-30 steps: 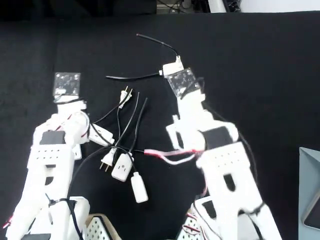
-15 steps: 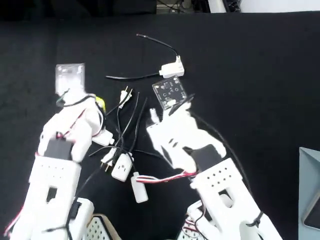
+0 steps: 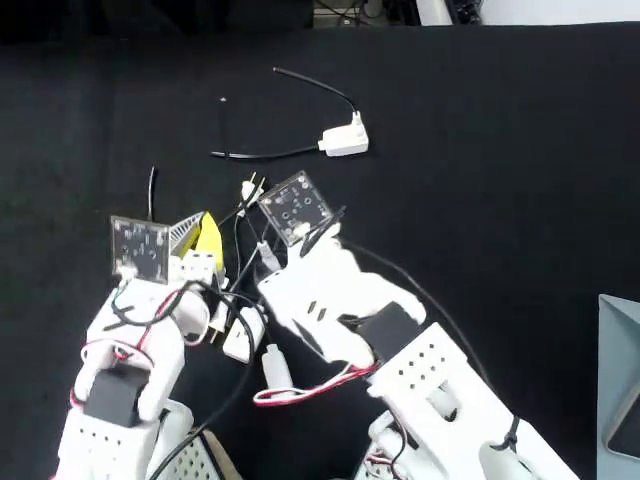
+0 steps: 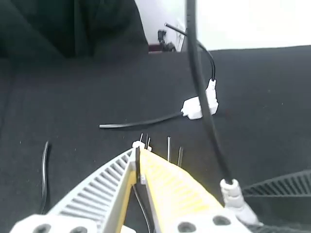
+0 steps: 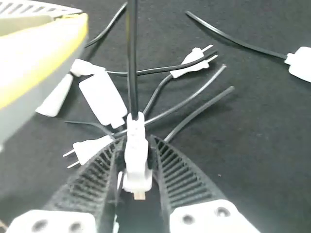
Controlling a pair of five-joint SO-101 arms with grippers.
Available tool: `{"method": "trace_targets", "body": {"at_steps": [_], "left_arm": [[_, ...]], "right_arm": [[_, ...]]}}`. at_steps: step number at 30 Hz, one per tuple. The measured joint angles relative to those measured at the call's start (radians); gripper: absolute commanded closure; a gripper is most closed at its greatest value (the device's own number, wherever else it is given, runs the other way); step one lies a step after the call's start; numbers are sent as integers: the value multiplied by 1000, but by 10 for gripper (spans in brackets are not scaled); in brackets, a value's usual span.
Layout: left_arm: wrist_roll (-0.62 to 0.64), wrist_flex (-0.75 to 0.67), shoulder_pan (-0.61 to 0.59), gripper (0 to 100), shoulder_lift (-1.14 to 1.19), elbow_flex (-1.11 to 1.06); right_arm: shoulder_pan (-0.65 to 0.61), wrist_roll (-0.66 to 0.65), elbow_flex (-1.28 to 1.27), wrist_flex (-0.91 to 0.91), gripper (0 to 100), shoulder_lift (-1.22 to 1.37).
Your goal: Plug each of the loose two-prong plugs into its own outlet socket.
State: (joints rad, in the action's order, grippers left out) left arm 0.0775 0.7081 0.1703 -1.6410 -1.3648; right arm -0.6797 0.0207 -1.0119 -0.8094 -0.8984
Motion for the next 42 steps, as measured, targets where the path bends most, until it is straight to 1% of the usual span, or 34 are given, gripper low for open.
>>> {"method": "trace_targets", "body": {"at_steps": [3, 5, 7, 11, 15, 18, 21, 33, 38, 42], "left_arm": [[-5, 0, 0, 970, -55, -32], [-5, 0, -23, 970, -75, -35], [-5, 0, -41, 970, -86, -35], [-9, 0, -41, 970, -94, -35], [-115, 29, 37, 970, -94, -35], [-183, 72, 109, 970, -101, -35], [-241, 112, 153, 970, -106, -23], [-430, 250, 222, 970, -101, 69], [-440, 259, 209, 970, -101, 94], [-376, 259, 117, 970, -101, 129]], "right_arm": [[-29, 0, 0, 0, 987, 0], [-43, 0, 0, -8, 987, 0], [-52, 0, 0, -37, 987, -2], [-98, 0, 54, -101, 987, -2], [-143, 0, 72, -120, 987, -2], [-144, 2, 72, -120, 987, -2], [-144, 2, 72, -120, 987, -2], [-152, -3, 72, -155, 987, -2], [-152, -3, 72, -169, 987, -11], [-149, -2, 72, -173, 987, -11]]}}
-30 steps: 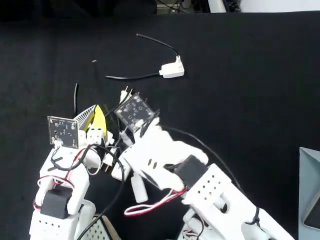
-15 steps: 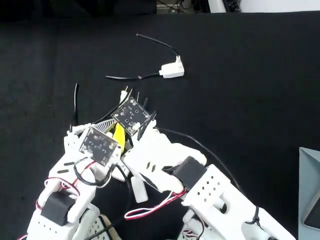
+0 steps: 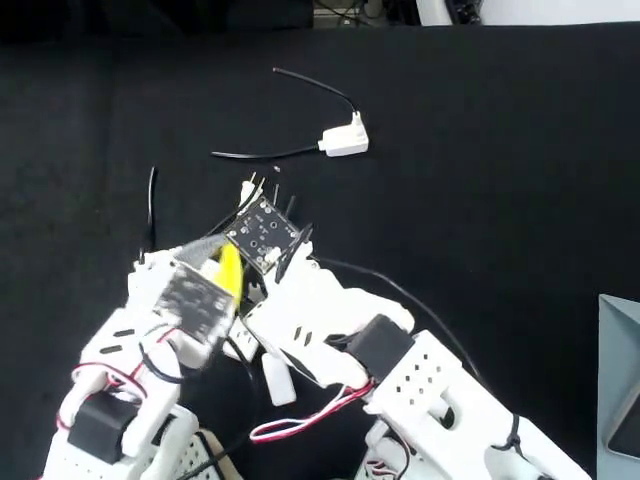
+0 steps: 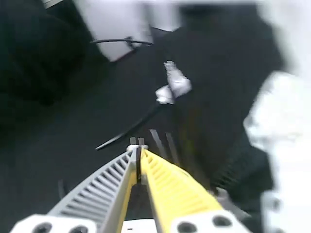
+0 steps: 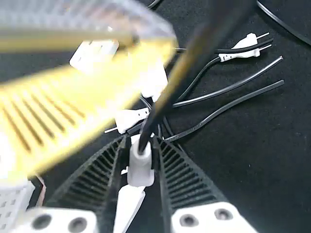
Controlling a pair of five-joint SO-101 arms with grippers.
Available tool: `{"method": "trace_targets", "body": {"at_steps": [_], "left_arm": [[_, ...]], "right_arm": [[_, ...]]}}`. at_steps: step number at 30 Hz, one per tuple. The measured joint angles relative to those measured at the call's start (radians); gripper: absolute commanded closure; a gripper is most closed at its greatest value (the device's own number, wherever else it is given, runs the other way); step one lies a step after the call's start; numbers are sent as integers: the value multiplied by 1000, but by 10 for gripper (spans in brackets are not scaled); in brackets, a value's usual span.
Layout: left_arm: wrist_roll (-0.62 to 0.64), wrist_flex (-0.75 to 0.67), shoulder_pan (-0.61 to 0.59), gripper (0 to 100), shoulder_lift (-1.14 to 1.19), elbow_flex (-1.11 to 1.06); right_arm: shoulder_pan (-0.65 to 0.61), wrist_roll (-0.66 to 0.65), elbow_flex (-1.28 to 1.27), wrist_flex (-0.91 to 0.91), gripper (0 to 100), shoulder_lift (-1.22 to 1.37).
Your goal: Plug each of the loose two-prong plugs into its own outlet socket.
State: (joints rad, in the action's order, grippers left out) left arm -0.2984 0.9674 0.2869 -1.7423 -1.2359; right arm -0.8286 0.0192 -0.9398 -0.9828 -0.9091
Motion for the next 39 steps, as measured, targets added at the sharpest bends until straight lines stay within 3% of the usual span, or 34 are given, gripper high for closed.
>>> {"method": "trace_targets", "body": {"at_steps": [6, 9, 20, 27, 39], "left_arm": [[112, -64, -161, 970, -9, 9], [126, -107, -164, 970, -12, -21], [40, -114, 101, 970, -12, -29], [32, -114, 126, 970, -12, -29], [84, -114, -278, 970, 26, -38]], "right_arm": [[0, 2, 0, 0, 987, 0], [0, 28, 3, -2, 987, -32], [-92, 37, 17, -25, 987, -152], [-80, 37, 17, -74, 987, -155], [245, 37, -9, -63, 987, -155]]}}
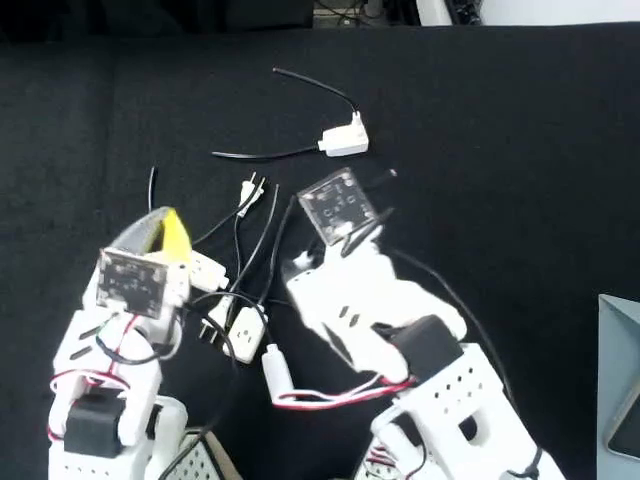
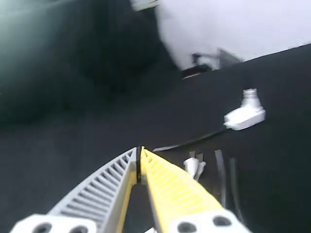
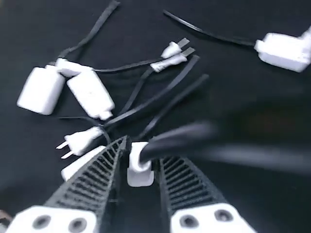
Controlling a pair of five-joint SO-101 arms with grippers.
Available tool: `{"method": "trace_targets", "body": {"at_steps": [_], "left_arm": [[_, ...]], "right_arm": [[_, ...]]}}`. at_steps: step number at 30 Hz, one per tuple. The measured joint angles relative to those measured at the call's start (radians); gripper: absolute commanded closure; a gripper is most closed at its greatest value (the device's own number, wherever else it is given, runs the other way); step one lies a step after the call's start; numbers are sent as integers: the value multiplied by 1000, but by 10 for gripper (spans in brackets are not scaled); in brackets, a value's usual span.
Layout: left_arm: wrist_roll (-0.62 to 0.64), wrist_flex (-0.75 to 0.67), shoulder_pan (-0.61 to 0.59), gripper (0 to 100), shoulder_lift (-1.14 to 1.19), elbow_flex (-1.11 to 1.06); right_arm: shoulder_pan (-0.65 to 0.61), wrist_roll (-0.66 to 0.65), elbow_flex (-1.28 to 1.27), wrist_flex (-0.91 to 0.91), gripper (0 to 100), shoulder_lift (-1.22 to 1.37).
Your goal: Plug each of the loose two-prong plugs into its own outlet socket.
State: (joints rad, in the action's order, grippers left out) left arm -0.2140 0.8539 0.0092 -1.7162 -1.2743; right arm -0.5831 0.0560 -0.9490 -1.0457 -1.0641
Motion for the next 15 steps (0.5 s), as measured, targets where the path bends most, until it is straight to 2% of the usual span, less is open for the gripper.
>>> {"method": "trace_targets", "body": {"at_steps": [4, 10, 15], "left_arm": [[5, 0, -26, 970, 123, 2], [5, 0, -26, 965, 450, 115], [5, 0, -26, 830, 695, 230]], "right_arm": [[84, 0, -78, 77, 987, 0], [147, 0, -161, 175, 987, 0], [193, 0, -203, 232, 987, 0]]}}
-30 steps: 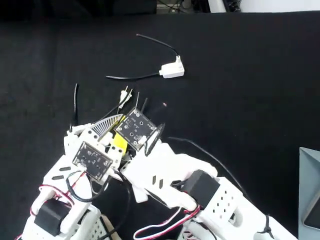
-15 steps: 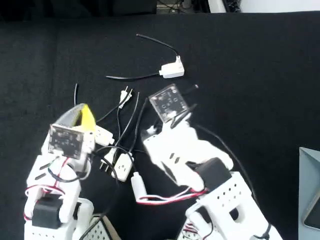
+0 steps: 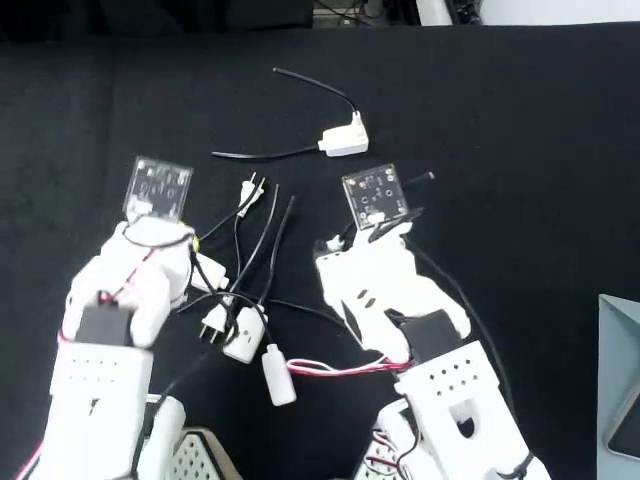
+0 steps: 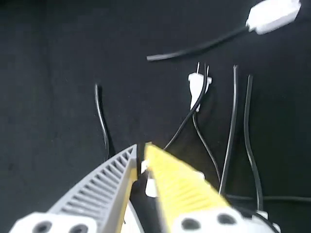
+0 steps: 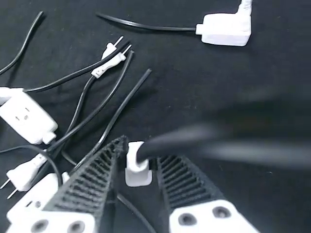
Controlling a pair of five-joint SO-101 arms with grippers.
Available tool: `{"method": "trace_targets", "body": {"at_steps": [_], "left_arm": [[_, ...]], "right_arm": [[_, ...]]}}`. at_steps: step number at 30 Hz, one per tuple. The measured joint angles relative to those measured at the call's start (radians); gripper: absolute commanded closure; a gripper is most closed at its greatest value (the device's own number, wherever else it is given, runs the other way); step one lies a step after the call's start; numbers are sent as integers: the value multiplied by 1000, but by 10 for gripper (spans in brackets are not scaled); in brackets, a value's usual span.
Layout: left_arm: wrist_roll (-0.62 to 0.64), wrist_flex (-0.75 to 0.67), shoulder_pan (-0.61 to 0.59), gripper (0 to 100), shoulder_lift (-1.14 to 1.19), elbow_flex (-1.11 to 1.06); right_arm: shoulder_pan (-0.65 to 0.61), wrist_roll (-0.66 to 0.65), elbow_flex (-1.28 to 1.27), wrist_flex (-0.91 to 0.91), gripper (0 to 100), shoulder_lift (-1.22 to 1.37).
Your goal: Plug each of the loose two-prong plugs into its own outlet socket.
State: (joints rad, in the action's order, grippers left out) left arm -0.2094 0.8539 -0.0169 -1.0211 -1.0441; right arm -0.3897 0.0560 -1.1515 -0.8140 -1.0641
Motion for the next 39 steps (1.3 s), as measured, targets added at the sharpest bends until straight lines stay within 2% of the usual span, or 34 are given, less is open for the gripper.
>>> {"method": "trace_targets", "body": {"at_steps": [7, 16, 23, 29, 32, 37, 39], "left_arm": [[87, -3, 57, 821, 275, 89], [101, -11, 104, 862, 628, 278], [199, -17, 104, 862, 898, 428], [209, -12, 104, 862, 991, 477], [209, 77, 106, 861, 993, 523], [209, 313, 130, 860, 930, 609], [210, 358, 126, 837, 885, 620]], "right_arm": [[5, 0, -35, 61, 987, 20], [49, 0, -29, 155, 987, 284], [77, 0, 23, 163, 987, 419], [77, 0, 28, 166, 987, 422], [77, 0, 28, 166, 987, 422], [77, 0, 28, 166, 987, 422], [77, 0, 28, 166, 987, 422]]}}
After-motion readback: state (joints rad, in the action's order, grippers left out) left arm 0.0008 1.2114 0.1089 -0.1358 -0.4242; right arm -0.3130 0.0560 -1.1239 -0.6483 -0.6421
